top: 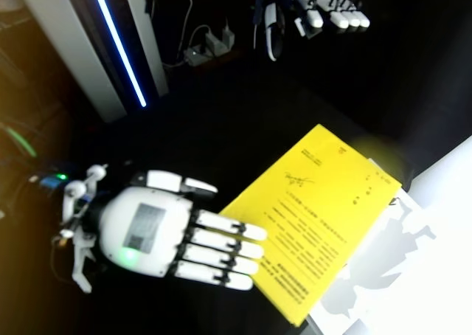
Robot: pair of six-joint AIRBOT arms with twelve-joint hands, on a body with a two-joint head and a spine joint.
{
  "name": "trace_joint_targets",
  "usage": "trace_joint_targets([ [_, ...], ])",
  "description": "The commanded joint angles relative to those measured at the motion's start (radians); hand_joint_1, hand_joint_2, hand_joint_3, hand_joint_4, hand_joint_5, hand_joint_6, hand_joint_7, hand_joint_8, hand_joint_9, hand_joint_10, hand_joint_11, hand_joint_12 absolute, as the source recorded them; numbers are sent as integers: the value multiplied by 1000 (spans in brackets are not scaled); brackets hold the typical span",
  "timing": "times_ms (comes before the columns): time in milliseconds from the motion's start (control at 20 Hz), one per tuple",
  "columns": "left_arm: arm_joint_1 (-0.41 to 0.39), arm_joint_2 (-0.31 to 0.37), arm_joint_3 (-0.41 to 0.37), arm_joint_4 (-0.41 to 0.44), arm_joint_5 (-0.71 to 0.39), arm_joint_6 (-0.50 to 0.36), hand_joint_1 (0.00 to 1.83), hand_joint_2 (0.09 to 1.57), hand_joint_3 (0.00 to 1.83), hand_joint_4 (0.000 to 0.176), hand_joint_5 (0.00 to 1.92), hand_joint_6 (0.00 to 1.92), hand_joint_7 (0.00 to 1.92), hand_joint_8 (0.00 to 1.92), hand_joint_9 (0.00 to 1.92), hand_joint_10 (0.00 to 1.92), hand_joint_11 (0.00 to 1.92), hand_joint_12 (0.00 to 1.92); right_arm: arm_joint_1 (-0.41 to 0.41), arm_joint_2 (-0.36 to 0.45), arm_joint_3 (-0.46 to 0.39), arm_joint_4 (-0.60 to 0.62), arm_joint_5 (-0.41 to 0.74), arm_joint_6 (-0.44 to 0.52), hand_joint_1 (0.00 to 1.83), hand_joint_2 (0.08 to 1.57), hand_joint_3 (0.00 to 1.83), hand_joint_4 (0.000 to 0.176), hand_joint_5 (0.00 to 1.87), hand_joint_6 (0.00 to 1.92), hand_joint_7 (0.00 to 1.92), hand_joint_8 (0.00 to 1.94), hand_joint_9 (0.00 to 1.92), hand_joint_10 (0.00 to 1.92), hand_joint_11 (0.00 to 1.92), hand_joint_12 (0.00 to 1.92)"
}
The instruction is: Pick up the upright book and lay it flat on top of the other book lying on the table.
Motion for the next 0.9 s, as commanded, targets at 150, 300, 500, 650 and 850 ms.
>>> trace_joint_targets([
  [150,1,2,-4,14,-132,-2,658,1110,0,142,0,0,0,0,0,0,0,0,0,22,-7,30,119,11,23,1375,6,38,0,0,0,0,0,0,0,0],
  [300,4,2,-5,13,-134,-2,651,1113,1,140,0,0,0,0,0,0,0,0,-3,31,-15,30,141,15,20,1358,0,23,0,0,0,0,0,0,0,0],
  [500,6,2,-5,11,-135,-2,640,1112,0,148,0,0,0,0,0,0,0,0,-4,63,-43,30,206,21,105,1332,0,13,0,0,0,0,0,0,0,0],
  [650,11,3,-6,7,-138,-2,640,1111,0,153,0,0,0,0,0,0,0,0,-4,91,-70,42,258,22,133,1297,0,14,0,0,0,0,0,0,0,0],
  [850,16,5,-9,4,-140,-3,634,1118,2,135,0,0,0,0,0,0,0,0,-17,158,-137,48,330,22,0,1269,0,5,0,0,0,0,0,0,0,0],
])
